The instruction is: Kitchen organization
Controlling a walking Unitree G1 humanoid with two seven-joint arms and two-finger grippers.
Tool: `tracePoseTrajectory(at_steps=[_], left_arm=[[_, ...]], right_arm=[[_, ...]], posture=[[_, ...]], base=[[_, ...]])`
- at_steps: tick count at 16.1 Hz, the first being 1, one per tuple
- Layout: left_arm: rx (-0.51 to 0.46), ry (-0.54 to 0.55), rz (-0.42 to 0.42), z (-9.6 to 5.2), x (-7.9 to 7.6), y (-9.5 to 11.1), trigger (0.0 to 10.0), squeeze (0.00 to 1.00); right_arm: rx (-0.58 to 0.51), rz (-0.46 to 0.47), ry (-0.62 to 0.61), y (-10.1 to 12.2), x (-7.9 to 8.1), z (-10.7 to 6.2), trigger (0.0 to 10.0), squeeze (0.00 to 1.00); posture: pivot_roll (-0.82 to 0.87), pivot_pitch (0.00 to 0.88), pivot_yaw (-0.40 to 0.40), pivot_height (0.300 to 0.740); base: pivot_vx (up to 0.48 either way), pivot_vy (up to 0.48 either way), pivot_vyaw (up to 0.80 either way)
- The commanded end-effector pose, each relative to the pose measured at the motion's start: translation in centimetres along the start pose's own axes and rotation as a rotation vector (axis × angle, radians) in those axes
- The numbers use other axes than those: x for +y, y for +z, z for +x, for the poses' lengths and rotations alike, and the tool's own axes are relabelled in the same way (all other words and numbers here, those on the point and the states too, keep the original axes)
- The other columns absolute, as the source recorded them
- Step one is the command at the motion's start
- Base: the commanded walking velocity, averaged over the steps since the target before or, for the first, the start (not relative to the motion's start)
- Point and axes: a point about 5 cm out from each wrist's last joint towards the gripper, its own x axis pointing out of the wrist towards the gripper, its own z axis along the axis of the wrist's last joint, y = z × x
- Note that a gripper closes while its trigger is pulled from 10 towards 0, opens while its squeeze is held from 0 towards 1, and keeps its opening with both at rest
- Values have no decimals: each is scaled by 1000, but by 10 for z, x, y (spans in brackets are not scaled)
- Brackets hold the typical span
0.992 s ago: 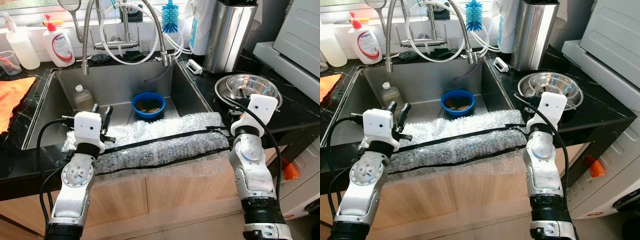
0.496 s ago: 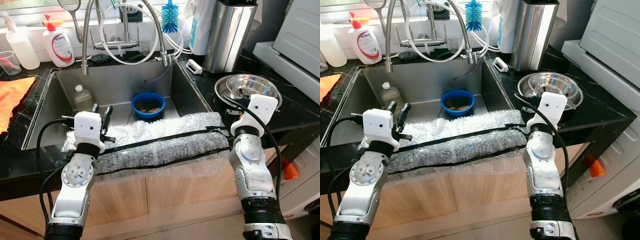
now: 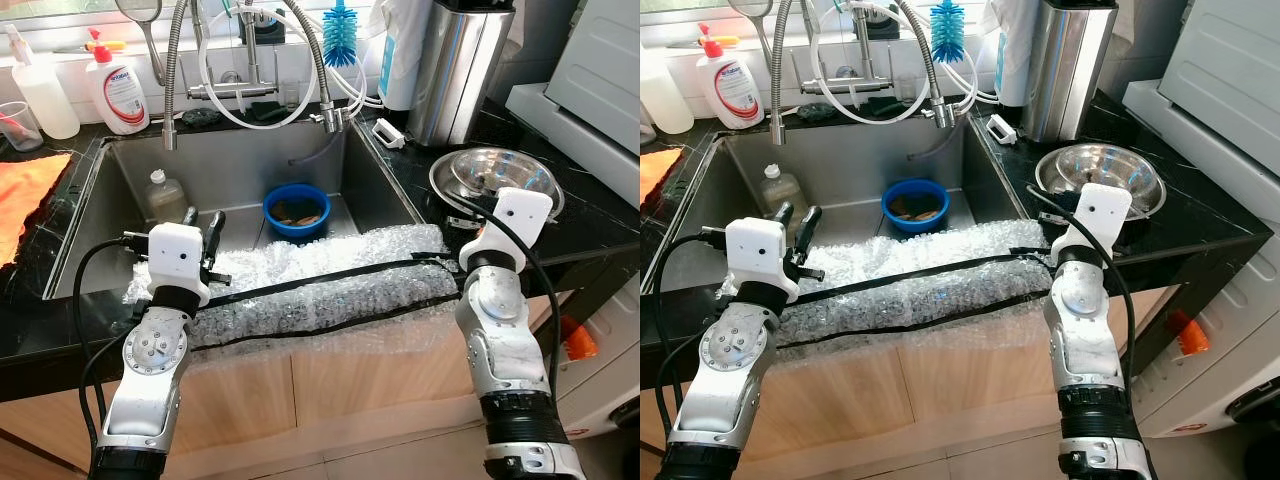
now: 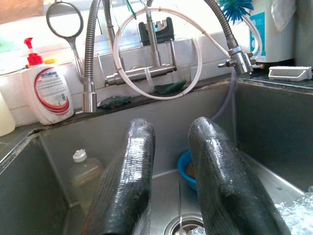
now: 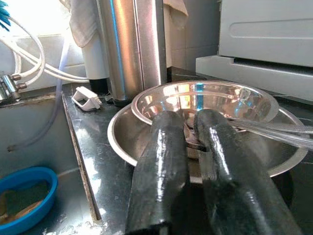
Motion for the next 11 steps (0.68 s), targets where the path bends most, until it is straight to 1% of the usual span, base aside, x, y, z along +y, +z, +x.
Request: tracePoseTrajectory(at_steps=[1, 2, 3, 8, 11], left_arm=[[-2, -8, 20, 3, -1, 1, 10000, 0], [-4, -8, 20, 3, 0, 2, 10000, 0], [-4, -7, 21, 3, 0, 2, 10000, 0], [-4, -8, 21, 4, 0, 2, 10000, 0], [-5, -7, 22, 4, 0, 2, 10000, 0]], right_arm=[[-12, 11, 9, 5, 4, 4, 706, 0], [-15, 14, 8, 6, 4, 4, 4118, 0], [-21, 17, 8, 7, 5, 4, 10000, 0], [-39, 35, 13, 10, 6, 4, 10000, 0], [-77, 46, 25, 16, 8, 4, 10000, 0]], posture=[[9, 0, 0, 740], [10, 0, 1, 740], [9, 0, 2, 740], [9, 0, 3, 740], [9, 0, 3, 740]], base=[[0, 0, 0], [0, 0, 0], [0, 0, 0], [0, 0, 0], [0, 0, 0]])
